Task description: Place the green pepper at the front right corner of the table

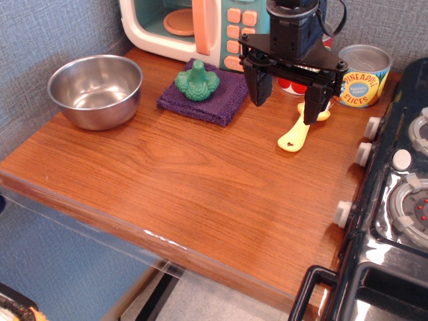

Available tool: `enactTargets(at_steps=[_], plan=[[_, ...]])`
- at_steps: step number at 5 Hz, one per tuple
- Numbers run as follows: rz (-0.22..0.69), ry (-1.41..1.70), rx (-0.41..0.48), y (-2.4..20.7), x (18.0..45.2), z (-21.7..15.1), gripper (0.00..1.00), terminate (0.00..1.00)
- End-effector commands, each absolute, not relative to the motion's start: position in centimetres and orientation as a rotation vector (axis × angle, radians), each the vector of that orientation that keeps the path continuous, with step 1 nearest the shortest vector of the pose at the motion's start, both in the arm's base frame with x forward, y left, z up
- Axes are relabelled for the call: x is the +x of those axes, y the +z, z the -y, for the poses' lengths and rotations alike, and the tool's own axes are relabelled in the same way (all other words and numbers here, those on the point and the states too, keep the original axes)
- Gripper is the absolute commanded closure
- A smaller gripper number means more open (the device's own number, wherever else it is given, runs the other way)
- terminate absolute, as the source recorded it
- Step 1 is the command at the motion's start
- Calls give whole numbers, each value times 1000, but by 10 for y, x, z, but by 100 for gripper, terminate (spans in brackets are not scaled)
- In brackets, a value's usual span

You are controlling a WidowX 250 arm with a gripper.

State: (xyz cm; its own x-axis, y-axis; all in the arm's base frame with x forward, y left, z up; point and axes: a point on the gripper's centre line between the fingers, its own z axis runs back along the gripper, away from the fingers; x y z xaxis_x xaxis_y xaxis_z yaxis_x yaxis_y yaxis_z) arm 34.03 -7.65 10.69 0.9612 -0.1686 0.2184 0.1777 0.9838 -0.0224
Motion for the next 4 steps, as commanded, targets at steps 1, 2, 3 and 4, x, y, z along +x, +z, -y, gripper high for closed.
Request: enactTargets(at_steps=[1,2,3,4], plan=[[218,-175,-42,107,340,77,0,0],[230,-75,-18,112,356,38,0,0],[263,51,28,124,374,-10,0,0],[279,147,94,134,389,-58,0,0]])
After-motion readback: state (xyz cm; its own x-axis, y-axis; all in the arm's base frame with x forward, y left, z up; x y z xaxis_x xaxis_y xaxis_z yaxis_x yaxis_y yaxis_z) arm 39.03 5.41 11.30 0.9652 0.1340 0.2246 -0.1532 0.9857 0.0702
